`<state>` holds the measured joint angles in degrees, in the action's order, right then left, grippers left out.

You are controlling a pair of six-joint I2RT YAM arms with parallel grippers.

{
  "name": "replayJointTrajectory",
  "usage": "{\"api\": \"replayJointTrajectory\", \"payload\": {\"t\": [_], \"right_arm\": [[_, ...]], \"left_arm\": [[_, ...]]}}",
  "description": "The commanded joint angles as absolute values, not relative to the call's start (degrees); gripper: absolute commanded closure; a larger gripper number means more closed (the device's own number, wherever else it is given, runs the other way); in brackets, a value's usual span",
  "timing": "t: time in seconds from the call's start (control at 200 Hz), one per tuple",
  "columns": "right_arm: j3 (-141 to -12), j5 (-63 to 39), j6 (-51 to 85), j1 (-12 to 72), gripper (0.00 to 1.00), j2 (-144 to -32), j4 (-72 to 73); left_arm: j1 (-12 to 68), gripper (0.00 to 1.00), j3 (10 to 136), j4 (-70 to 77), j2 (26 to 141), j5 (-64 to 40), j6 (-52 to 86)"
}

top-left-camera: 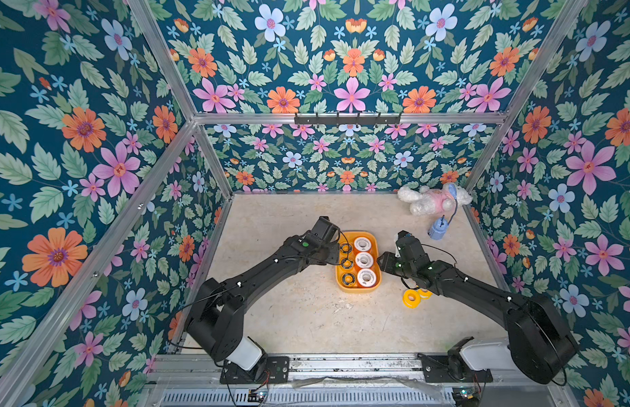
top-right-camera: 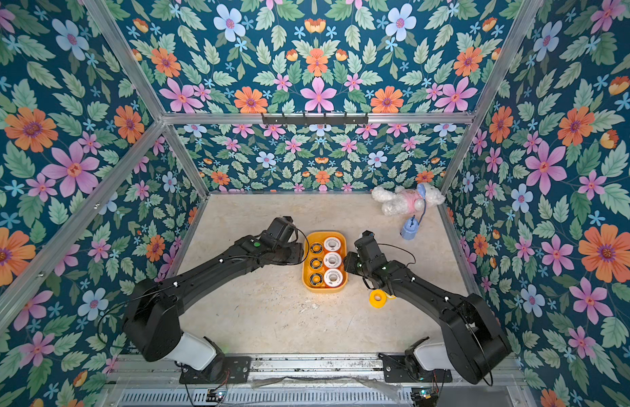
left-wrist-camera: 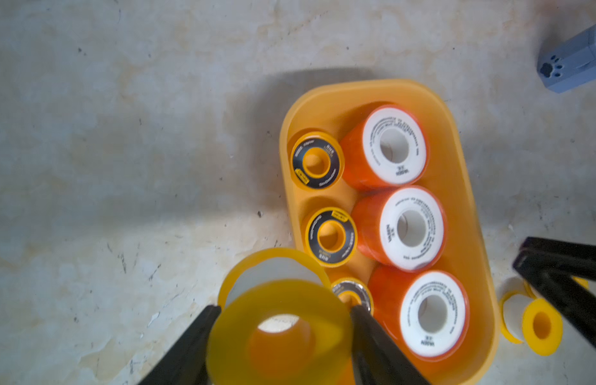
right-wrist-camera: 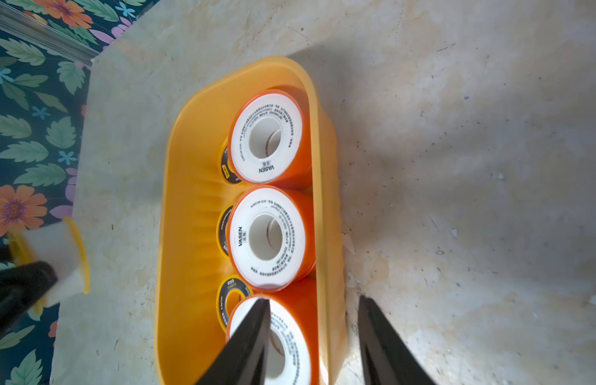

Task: Put the sealing tape into the storage box
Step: Place the sealing tape in the storage box.

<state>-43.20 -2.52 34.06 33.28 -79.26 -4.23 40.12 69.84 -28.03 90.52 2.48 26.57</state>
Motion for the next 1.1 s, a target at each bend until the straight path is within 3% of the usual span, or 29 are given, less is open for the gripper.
{"api": "replayJointTrajectory", "payload": {"t": [0.0, 0.295, 0.475, 1.095], "right_arm": [[-44.1, -1.7, 33.2, 33.3, 0.56, -81.0, -3.2], [-44.3, -3.8, 33.0, 33.3, 0.74, -84.4, -1.9], [-44.4, -5.4, 32.8, 33.3, 0.79, -85.3, -1.2], [-44.1, -7.3, 32.6, 33.3, 0.82, -85.9, -0.7]], "left_arm": [[39.7, 0.36, 74.8, -27.9, 94.8, 1.7, 23.5], [38.9, 0.37, 88.2, -28.9, 107.3, 1.3, 20.7], [38.9, 0.37, 92.6, -29.7, 111.8, 1.1, 19.9], [38.9, 0.38, 94.3, -31.0, 117.0, 0.6, 19.4]]}}
